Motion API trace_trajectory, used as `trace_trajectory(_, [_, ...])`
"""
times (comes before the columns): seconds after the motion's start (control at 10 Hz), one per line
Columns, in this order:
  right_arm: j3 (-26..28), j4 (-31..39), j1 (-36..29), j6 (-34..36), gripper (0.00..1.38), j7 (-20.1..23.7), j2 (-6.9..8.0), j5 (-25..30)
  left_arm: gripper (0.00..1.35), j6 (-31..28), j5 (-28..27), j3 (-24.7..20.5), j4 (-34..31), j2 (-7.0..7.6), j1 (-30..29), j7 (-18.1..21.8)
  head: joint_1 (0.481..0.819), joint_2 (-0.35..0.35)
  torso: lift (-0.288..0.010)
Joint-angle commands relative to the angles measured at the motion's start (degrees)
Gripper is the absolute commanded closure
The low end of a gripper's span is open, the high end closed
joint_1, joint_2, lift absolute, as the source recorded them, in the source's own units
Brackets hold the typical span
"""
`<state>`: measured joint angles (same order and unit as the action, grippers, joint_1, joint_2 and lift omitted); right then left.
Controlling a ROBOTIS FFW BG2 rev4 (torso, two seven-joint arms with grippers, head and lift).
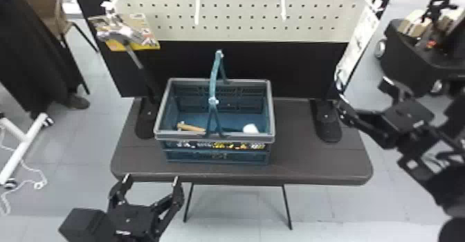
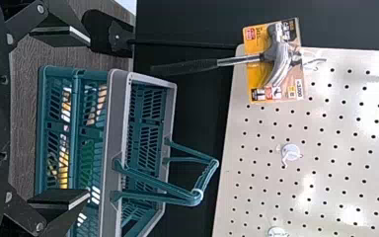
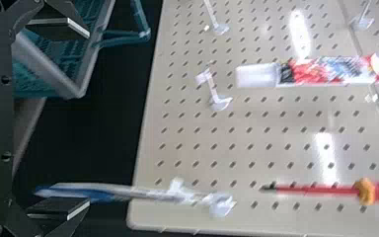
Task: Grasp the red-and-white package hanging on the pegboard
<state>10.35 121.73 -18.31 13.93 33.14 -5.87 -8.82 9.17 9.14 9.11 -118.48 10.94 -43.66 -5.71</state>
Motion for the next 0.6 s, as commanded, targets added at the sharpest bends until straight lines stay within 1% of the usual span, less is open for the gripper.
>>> trace_trajectory(0.0, [-2.8, 1.0, 3.5, 2.2, 0.11, 0.0, -2.83, -1.8, 0.21, -0.1, 0.0, -0.1, 0.0, 0.14, 0.1, 0.0, 0.819, 0.008, -0.100])
trace_trajectory(0.1, [-4.5, 1.4, 6.6, 3.6, 0.11, 0.0, -4.85, -3.0, 0.21, -0.2, 0.0, -0.1, 0.0, 0.23, 0.2, 0.0, 0.819, 0.008, -0.100])
trace_trajectory(0.3, [-7.8, 0.3, 13.0, 4.2, 0.11, 0.0, -8.02, -5.9, 0.21, -0.6, 0.1, 0.5, 0.0, 0.84, 1.2, 0.0, 0.819, 0.008, -0.100])
trace_trajectory(0.4, [-10.4, -1.1, 16.8, 4.6, 0.11, 0.0, -9.95, -7.4, 0.21, -0.6, 0.2, 0.6, 0.0, 1.10, 1.5, 0.0, 0.819, 0.008, -0.100])
trace_trajectory(0.5, [-12.1, -2.3, 20.6, 5.0, 0.11, 0.0, -11.36, -8.4, 0.21, -0.8, 0.4, 0.8, 0.0, 1.28, 1.8, 0.0, 0.819, 0.008, -0.100])
